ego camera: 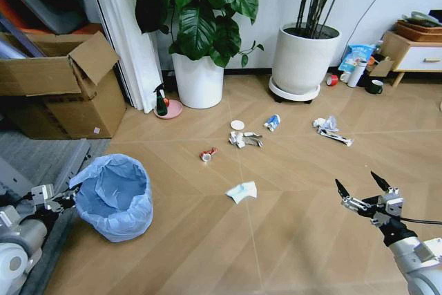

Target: Pick up the trash bin and place the garbage on the floor into it.

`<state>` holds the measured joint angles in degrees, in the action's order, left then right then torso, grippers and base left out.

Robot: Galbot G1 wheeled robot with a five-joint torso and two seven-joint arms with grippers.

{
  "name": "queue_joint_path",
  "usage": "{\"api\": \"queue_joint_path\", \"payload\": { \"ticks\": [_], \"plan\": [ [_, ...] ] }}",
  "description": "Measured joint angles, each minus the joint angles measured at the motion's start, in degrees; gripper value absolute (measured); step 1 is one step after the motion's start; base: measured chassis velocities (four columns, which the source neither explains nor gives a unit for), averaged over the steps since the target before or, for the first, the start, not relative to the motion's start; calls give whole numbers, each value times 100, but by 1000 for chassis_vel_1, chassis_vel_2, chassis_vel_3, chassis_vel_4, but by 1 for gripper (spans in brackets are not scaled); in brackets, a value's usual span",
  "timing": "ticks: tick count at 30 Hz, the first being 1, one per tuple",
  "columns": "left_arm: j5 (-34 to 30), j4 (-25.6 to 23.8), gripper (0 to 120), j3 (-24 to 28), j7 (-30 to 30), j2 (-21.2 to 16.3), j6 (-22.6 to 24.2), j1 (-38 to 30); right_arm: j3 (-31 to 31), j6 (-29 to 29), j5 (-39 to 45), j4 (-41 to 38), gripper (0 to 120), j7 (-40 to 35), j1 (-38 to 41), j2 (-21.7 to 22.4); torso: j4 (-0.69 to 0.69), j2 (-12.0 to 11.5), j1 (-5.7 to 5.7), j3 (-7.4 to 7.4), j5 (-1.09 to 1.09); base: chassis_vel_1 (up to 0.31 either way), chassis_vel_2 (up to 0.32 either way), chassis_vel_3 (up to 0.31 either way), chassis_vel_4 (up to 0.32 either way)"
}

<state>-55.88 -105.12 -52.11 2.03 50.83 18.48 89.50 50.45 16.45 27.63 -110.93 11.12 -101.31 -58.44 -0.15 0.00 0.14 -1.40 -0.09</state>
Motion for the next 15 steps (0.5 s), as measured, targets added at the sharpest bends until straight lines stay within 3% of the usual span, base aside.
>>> {"api": "queue_joint_path", "payload": {
  "ticks": [15],
  "plan": [
    [48, -47, 0, 11, 31, 26, -20, 26, 8, 32, -4, -30, 100, 40, -30, -23, -2, 0, 0, 0, -6, -154, 272, 147, -269]
  ]
}}
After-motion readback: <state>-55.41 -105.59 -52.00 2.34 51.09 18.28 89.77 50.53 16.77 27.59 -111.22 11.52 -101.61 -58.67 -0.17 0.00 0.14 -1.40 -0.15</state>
